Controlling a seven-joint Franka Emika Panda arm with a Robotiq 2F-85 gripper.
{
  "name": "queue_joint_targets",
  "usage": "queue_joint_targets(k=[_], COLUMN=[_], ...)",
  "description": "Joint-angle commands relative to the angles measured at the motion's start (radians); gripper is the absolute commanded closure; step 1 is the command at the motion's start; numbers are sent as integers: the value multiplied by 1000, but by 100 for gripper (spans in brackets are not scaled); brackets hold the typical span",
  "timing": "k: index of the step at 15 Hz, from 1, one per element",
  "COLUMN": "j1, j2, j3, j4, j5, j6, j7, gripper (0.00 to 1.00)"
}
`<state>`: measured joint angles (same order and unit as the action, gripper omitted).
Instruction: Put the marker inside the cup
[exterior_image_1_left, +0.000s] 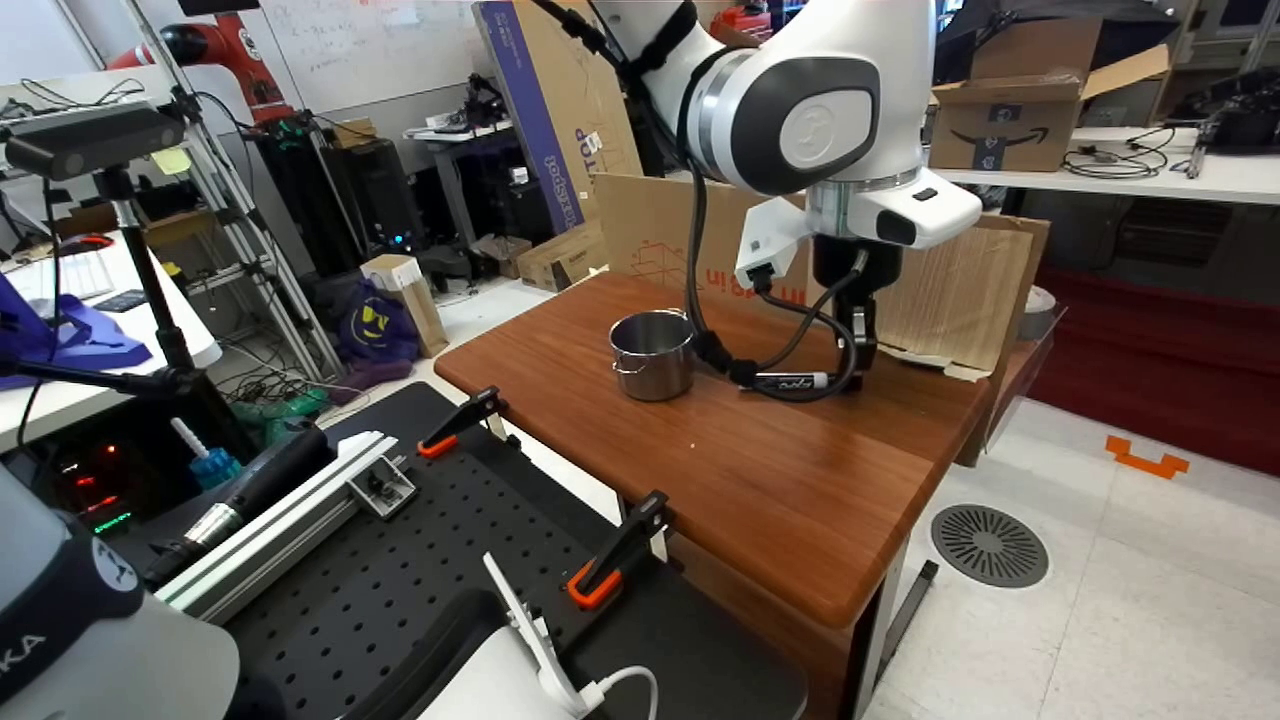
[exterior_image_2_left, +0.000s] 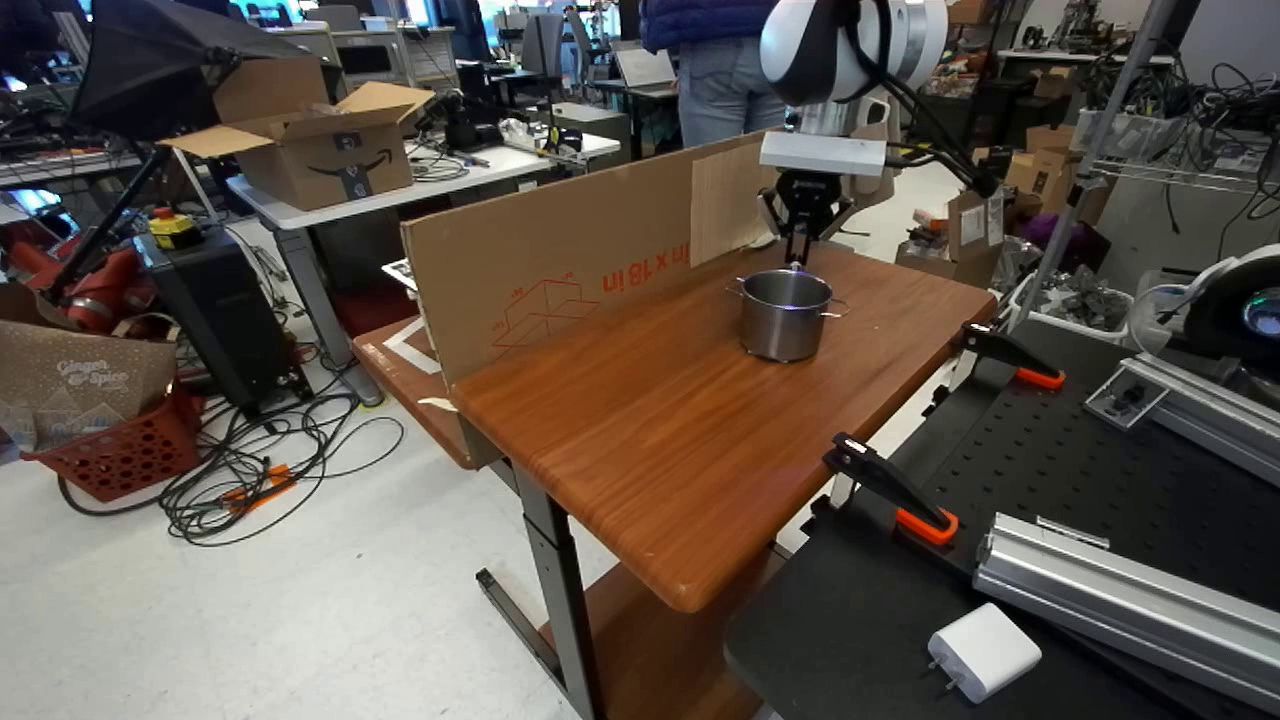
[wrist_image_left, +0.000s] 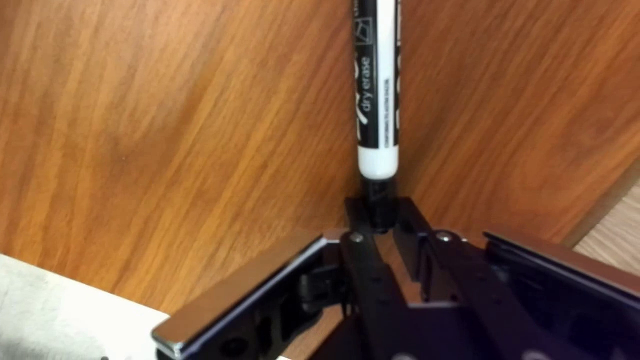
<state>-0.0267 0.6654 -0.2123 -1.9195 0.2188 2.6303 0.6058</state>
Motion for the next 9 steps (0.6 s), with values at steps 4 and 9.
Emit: queue_joint_targets(k=[4,9], j1=[19,54], j2=[-43,-175], j3=[-16,-58], j4=[-52,-184], j5=[-19,-47], j6=[62,174], j7=[-8,-10], gripper=[95,95])
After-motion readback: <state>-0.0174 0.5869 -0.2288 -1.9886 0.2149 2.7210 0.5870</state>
